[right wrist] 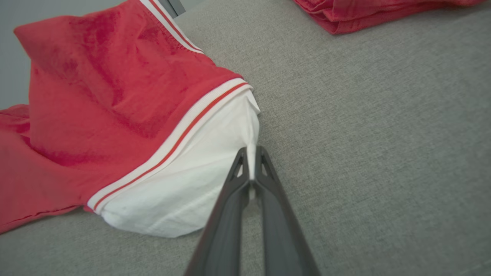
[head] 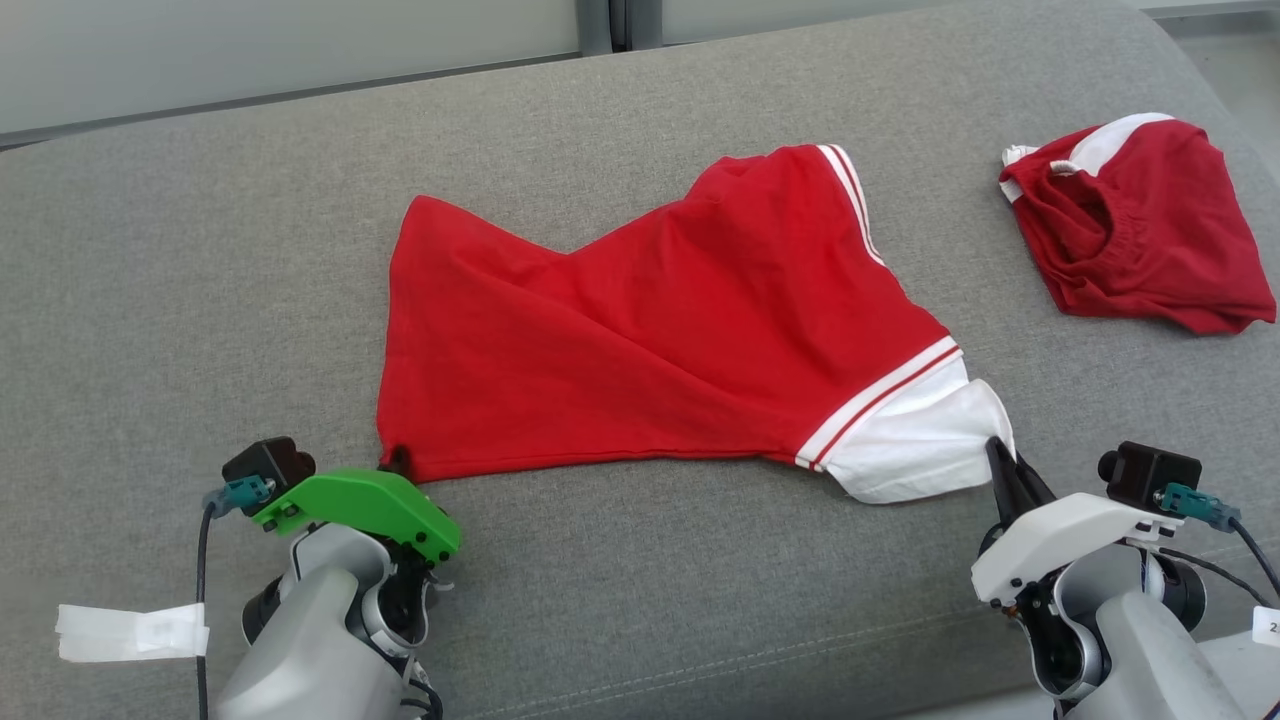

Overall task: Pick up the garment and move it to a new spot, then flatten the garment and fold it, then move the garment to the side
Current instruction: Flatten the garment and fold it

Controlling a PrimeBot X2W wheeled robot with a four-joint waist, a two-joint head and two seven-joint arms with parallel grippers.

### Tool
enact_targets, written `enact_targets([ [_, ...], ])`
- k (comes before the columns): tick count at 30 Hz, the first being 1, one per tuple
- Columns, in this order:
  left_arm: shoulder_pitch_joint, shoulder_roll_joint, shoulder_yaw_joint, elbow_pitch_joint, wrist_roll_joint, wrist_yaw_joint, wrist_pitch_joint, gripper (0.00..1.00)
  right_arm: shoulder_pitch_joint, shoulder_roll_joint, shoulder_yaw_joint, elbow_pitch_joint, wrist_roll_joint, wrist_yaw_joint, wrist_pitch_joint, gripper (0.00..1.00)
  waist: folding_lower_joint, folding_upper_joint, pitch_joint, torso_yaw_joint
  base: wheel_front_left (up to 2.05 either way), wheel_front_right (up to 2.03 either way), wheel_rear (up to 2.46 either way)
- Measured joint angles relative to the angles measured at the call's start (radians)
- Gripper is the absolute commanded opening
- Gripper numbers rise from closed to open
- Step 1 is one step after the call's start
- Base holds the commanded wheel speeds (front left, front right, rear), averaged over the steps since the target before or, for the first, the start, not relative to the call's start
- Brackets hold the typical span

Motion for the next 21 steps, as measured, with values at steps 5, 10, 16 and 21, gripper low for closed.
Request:
enact_targets([
  [5,-0.015,-0.016,-0.005,0.037,0.002,-0.029,-0.025,0.00,-0.001,-0.006,0.001,-0.001,0.003,0.000,-0.011,0.00,0.0000,0.0000,-0.005,0.003,0.00,0.00,0.00],
  [10,-0.017,-0.025,0.013,0.041,-0.022,-0.069,-0.057,0.00,-0.008,-0.010,-0.001,-0.020,0.034,0.000,-0.016,0.00,0.0000,0.0000,-0.023,0.014,0.00,0.00,0.00],
  [16,-0.017,-0.029,0.046,-0.010,-0.065,-0.111,-0.073,0.00,-0.031,-0.033,-0.010,-0.077,0.089,0.000,0.003,0.00,0.0000,0.0000,-0.058,0.034,0.00,0.00,0.00],
  [21,-0.018,-0.008,0.052,-0.111,-0.071,-0.118,-0.062,0.00,-0.075,-0.063,-0.037,-0.136,0.116,0.000,0.026,0.00,0.0000,0.0000,-0.100,0.049,0.00,0.00,0.00],
])
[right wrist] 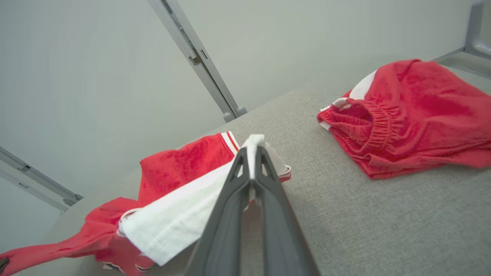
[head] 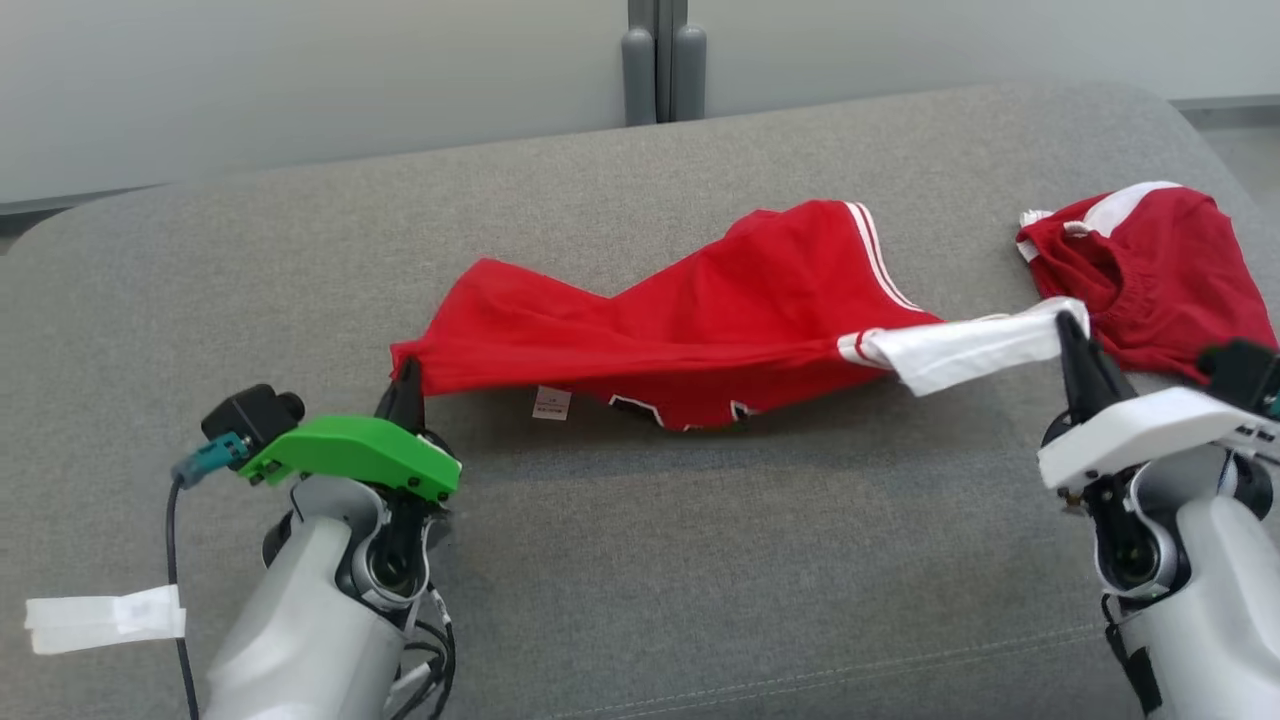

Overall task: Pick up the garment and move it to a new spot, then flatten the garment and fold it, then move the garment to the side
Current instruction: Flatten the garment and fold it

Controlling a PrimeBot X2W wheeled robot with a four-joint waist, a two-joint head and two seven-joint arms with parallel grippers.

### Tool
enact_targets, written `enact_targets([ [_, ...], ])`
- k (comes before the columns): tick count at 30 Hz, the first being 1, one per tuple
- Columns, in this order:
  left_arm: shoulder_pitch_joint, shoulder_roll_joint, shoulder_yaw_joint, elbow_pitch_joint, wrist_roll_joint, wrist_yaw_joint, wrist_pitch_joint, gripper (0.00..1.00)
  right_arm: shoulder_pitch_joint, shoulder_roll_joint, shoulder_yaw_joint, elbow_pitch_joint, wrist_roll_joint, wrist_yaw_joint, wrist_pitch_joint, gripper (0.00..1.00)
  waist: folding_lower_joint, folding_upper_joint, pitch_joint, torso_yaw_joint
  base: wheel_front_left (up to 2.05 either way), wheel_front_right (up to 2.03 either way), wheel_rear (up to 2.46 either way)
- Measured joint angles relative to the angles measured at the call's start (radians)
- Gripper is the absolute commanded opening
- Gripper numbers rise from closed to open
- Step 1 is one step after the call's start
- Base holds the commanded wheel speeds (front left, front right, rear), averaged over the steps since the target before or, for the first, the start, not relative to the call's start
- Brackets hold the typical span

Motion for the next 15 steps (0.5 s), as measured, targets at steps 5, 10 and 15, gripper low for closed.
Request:
enact_targets([
  [5,-0.011,0.056,-0.015,-0.160,0.025,0.037,0.038,0.00,-0.066,-0.024,-0.031,-0.060,-0.003,0.000,0.028,0.00,0.0000,0.0000,-0.049,0.013,0.00,0.00,0.00],
  [10,-0.046,0.142,-0.052,-0.371,0.094,0.114,0.106,0.00,-0.139,-0.041,-0.051,-0.114,-0.037,0.000,0.073,0.00,0.0000,0.0000,-0.089,0.027,0.00,0.00,0.00],
  [15,-0.081,0.238,-0.077,-0.568,0.158,0.191,0.190,0.00,-0.206,-0.046,-0.047,-0.177,-0.068,0.000,0.132,0.00,0.0000,0.0000,-0.113,0.038,0.00,0.00,0.00],
])
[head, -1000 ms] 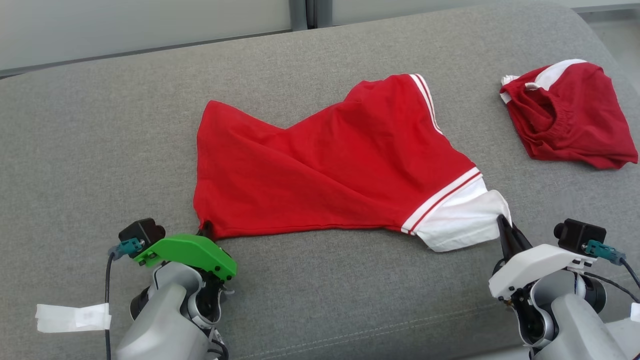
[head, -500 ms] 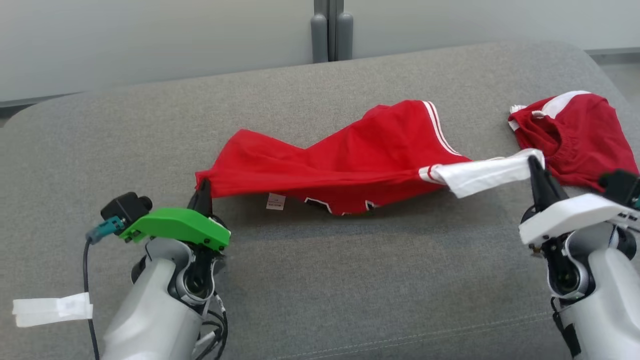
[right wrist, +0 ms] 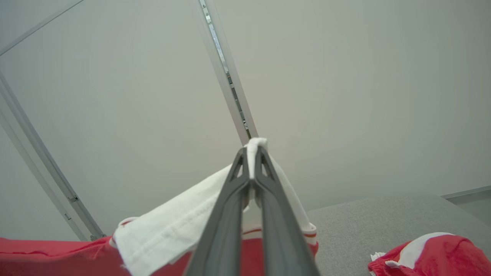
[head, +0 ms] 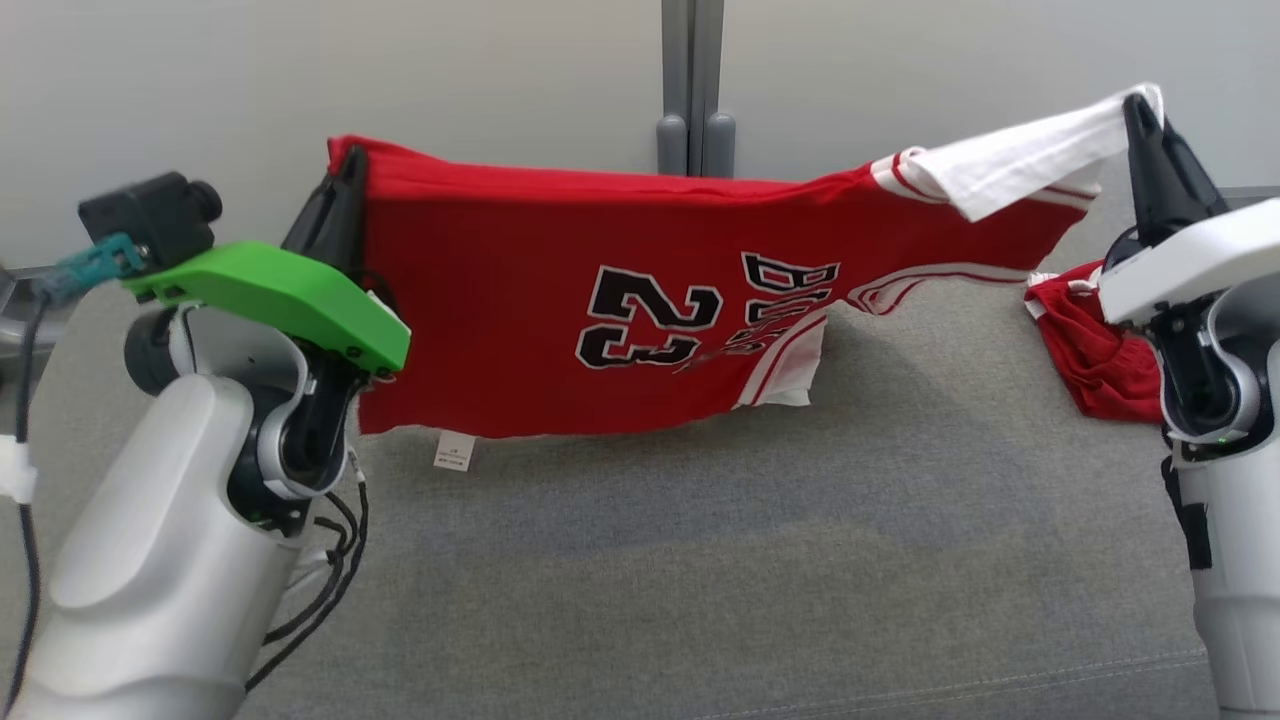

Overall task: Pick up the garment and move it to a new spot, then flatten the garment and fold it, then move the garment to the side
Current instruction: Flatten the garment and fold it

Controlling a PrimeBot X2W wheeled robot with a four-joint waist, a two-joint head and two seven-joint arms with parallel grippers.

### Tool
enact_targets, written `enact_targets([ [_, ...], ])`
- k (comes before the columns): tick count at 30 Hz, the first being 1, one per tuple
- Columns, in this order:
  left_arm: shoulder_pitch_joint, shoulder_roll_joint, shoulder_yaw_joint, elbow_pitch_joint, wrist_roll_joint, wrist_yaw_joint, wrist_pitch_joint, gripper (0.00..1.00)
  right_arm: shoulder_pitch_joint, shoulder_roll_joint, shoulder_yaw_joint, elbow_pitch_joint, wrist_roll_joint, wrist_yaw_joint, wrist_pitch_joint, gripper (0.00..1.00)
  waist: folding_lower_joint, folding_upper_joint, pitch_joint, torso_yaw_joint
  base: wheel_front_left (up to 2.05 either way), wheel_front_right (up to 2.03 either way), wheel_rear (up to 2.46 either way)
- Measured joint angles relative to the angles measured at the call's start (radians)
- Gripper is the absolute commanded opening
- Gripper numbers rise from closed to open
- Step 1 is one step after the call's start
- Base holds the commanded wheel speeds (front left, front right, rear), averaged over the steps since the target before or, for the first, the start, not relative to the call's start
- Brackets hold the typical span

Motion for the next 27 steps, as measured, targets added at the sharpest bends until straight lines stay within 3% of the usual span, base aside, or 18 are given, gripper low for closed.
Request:
enact_targets([
  [6,-0.069,0.084,-0.007,-0.146,0.043,0.062,0.104,0.00,-0.094,-0.017,0.003,-0.072,-0.034,0.000,0.071,0.00,0.0000,0.0000,0.001,0.003,0.00,0.00,0.00],
  [12,-0.168,0.115,-0.012,-0.173,0.054,0.087,0.193,0.00,-0.233,-0.016,0.036,-0.084,-0.070,0.000,0.131,0.00,0.0000,0.0000,0.022,-0.003,0.00,0.00,0.00],
  [22,-0.423,0.127,-0.023,0.010,0.099,0.095,0.286,0.00,-0.560,-0.007,0.105,0.124,-0.196,0.000,0.148,0.00,0.0000,0.0000,0.141,-0.014,0.00,0.00,0.00],
  [27,-0.619,0.113,-0.035,0.150,0.159,0.065,0.259,0.00,-0.803,0.004,0.096,0.278,-0.312,0.000,0.067,0.00,0.0000,0.0000,0.240,-0.017,0.00,0.00,0.00],
])
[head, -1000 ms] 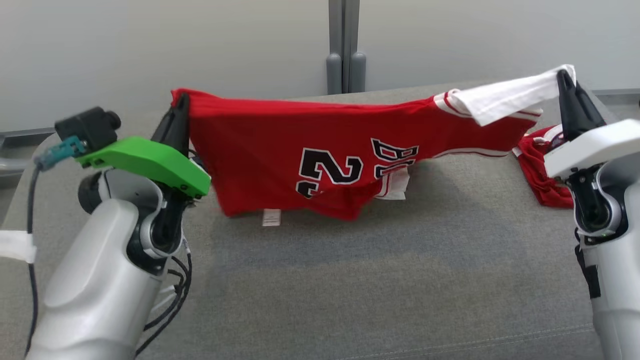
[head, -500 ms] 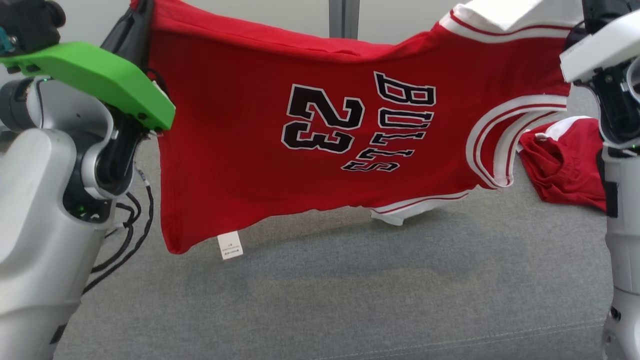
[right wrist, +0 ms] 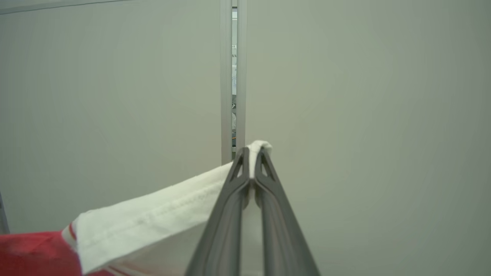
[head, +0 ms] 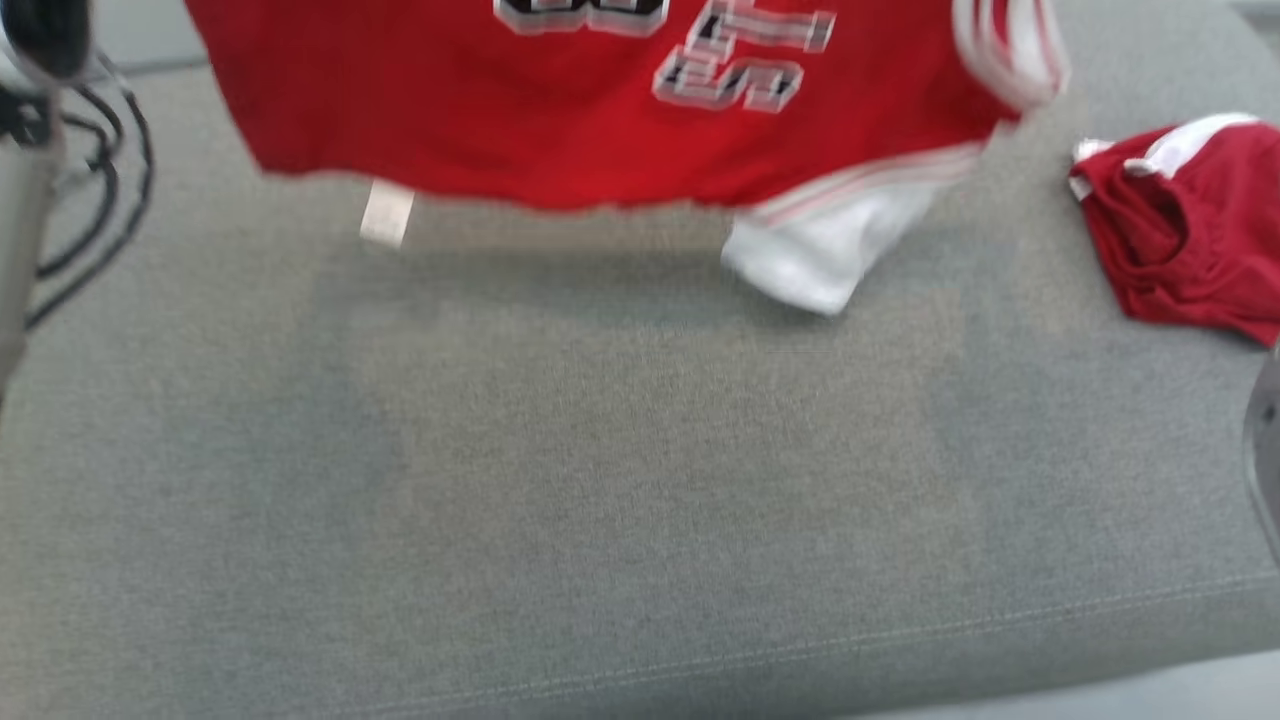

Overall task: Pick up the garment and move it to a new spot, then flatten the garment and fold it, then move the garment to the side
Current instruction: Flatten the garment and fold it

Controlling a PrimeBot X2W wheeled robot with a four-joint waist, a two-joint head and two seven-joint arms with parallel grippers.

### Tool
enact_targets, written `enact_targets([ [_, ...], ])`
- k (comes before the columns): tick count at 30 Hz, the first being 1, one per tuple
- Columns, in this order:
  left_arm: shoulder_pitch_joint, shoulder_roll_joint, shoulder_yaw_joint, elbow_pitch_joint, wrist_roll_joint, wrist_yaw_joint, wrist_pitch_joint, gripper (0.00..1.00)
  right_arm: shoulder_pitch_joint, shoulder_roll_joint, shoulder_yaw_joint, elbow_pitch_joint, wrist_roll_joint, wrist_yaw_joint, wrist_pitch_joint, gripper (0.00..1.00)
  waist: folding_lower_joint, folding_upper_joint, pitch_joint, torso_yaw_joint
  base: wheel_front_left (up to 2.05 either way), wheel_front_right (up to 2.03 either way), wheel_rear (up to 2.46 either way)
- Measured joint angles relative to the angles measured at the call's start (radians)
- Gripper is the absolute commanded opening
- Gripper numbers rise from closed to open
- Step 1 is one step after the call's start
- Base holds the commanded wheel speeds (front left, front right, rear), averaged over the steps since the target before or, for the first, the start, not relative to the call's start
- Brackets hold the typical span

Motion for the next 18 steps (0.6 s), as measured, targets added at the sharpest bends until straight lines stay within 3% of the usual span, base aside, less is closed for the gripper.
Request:
enact_targets([
  [6,-0.193,-0.025,0.023,0.160,0.080,-0.016,-0.171,0.00,-0.222,0.069,-0.069,0.170,-0.141,0.000,-0.191,0.00,0.0003,0.0000,0.115,-0.010,0.00,0.00,0.00],
  [10,-0.285,-0.049,0.047,0.225,0.101,-0.054,-0.321,0.00,-0.319,0.090,-0.136,0.245,-0.222,0.000,-0.329,0.00,0.0003,0.0000,0.182,-0.019,0.00,0.00,0.00],
  [18,-0.296,-0.066,0.052,0.349,0.087,-0.115,-0.384,0.00,-0.342,0.127,-0.133,0.386,-0.233,0.000,-0.393,0.00,0.0003,0.0000,0.283,-0.030,0.00,0.00,0.00],
])
